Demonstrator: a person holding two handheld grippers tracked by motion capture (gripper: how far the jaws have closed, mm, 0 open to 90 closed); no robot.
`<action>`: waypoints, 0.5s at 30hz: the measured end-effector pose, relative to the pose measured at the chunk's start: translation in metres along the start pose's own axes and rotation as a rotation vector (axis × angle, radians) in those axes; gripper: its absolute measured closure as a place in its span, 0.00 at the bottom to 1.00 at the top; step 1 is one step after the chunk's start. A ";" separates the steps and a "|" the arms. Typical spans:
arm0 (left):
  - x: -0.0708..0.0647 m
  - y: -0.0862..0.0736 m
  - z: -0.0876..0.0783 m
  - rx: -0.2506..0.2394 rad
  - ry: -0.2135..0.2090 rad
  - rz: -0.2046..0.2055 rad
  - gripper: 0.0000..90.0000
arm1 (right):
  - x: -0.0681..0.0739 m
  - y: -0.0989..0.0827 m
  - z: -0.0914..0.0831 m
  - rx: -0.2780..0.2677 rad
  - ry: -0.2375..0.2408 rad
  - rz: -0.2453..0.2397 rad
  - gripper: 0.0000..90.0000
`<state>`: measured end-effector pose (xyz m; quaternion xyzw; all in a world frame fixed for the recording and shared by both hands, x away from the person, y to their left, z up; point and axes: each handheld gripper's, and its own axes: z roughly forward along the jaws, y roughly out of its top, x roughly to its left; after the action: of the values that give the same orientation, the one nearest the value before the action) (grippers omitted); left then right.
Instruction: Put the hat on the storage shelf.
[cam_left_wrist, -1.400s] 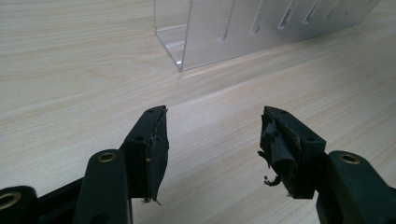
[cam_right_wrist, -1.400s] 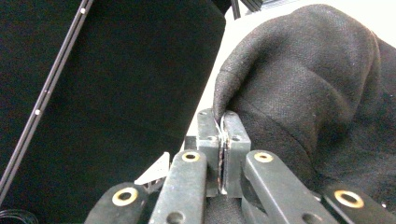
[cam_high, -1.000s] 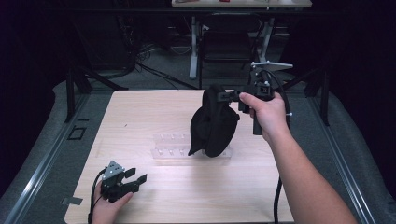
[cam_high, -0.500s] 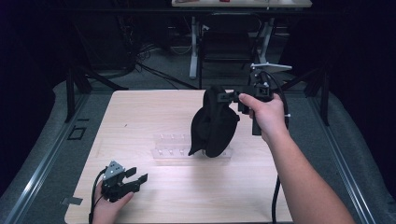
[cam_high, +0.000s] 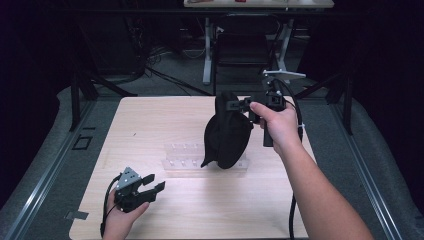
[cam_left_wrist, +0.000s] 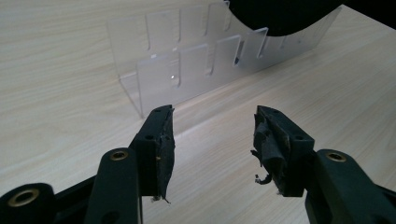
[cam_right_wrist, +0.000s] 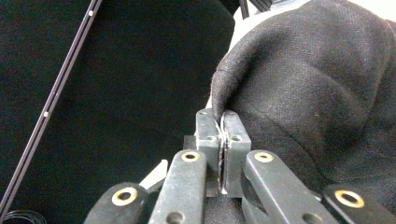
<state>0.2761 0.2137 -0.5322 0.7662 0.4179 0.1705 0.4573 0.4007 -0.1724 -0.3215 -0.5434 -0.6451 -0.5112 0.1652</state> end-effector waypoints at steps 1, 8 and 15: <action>0.000 0.000 0.000 0.000 0.000 0.000 0.55 | 0.000 0.000 0.000 -0.001 0.000 0.000 0.98; -0.016 0.026 0.013 -0.021 -0.041 0.049 0.59 | 0.001 -0.001 0.003 -0.003 0.004 0.004 0.98; -0.033 0.050 0.023 -0.046 -0.065 0.087 0.59 | 0.002 -0.001 0.006 0.004 0.011 0.001 0.98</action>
<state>0.2955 0.1628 -0.4982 0.7781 0.3651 0.1749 0.4804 0.4007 -0.1663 -0.3228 -0.5405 -0.6450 -0.5127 0.1703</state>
